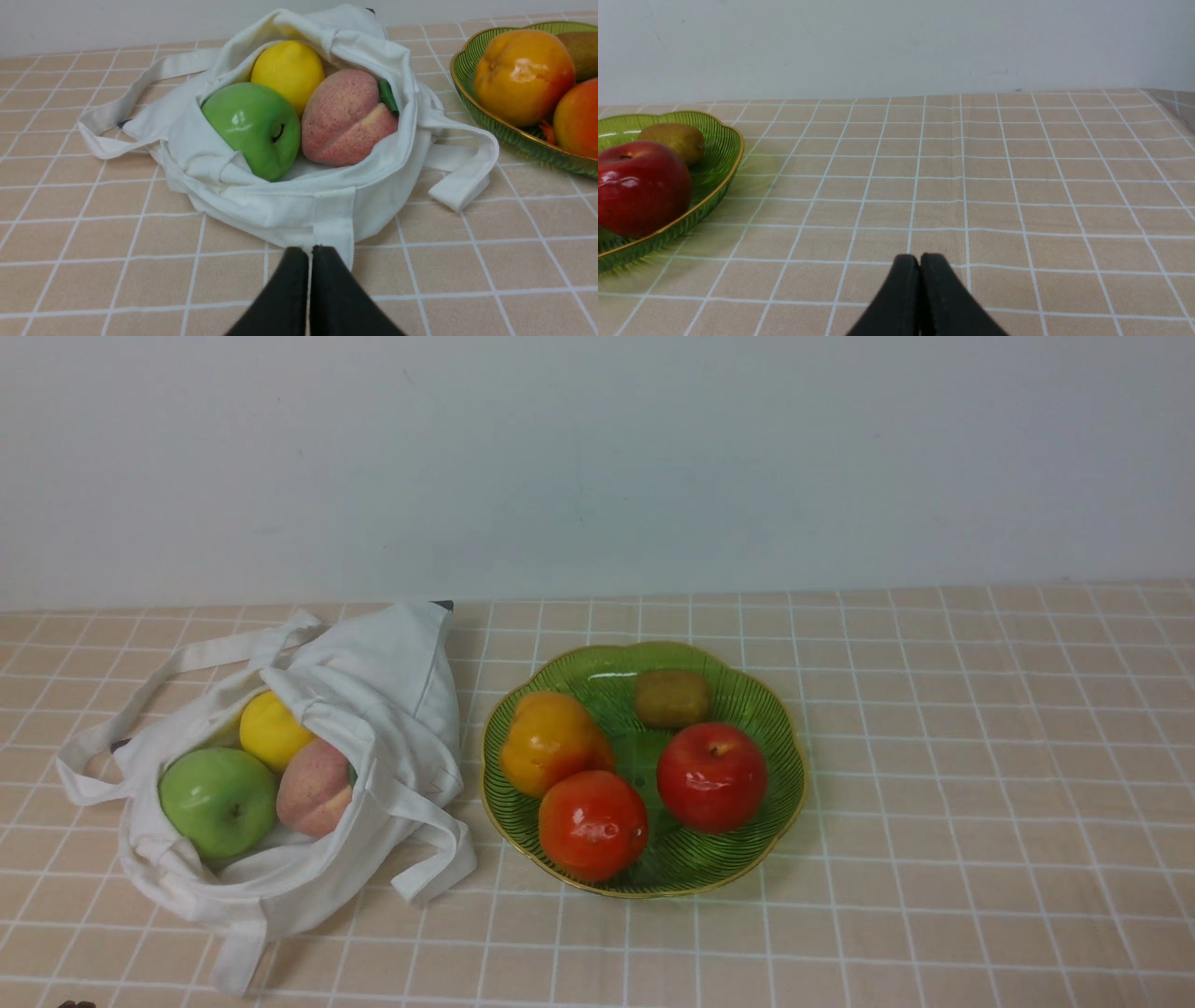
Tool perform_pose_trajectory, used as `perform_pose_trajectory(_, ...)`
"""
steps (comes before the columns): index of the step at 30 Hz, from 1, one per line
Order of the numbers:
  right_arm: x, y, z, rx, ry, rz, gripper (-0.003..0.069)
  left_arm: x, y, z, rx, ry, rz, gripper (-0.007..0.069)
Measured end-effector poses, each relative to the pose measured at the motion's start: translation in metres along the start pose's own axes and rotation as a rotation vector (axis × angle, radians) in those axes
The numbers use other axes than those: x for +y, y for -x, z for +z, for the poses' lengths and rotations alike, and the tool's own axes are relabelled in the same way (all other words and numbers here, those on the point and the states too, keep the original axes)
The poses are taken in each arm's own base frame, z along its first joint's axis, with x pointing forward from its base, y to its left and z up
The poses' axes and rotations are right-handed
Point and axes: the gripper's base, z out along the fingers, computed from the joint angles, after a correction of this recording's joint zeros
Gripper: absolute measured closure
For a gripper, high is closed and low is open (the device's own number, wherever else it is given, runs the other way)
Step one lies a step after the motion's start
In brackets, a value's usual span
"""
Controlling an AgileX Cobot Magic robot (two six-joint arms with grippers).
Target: Take the fruit out of the bag on the brown coffee tablecloth and place them on the plate.
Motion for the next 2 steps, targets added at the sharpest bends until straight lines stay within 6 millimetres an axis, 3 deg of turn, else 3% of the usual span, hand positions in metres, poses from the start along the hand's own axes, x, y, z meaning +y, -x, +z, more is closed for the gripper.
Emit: perform_pose_trajectory(2,0.0000,0.0000,0.0000,0.000,0.000,0.000,0.0673,0.0000,0.0000,0.0000,0.000,0.000,0.000,0.0632)
